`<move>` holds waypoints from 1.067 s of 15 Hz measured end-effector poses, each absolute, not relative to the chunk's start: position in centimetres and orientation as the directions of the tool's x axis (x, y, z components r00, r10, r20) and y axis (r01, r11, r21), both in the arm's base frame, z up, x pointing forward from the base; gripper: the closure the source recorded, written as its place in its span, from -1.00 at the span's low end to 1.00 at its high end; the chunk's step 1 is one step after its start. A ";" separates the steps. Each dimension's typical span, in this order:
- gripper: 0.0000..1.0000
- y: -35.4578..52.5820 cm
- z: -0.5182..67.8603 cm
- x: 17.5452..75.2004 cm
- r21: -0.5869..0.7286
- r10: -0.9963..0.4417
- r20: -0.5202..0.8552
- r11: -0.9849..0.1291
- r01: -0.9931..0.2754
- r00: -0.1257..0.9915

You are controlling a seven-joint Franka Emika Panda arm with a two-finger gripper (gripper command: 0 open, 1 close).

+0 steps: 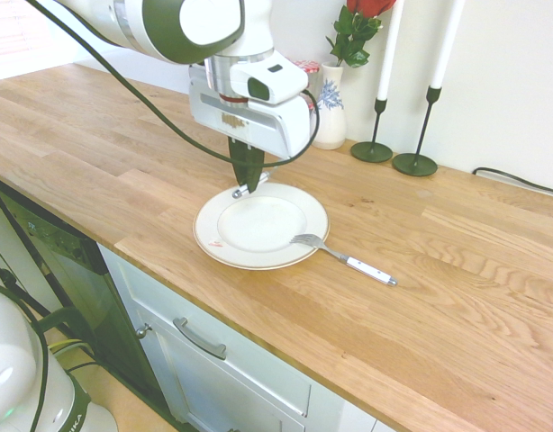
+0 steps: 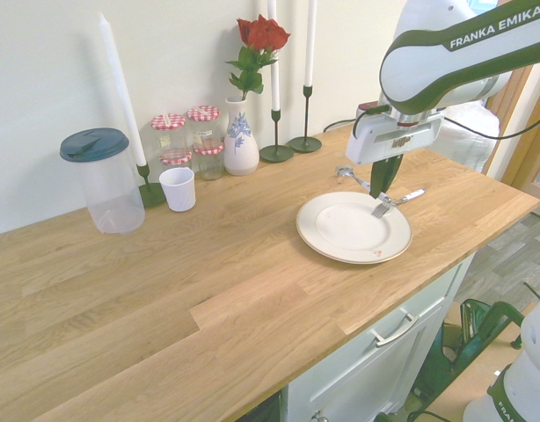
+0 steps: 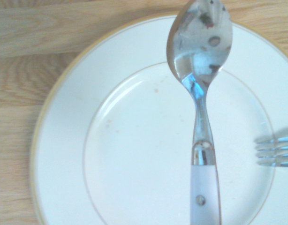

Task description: Put the spoon into the plate

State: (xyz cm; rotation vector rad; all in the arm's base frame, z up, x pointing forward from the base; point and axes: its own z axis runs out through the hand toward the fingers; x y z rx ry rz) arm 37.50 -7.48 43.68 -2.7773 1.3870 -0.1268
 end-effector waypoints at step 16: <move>1.00 -9.0 36.0 38.2 -0.051 -0.783 0.045 -0.623 -0.781 0.621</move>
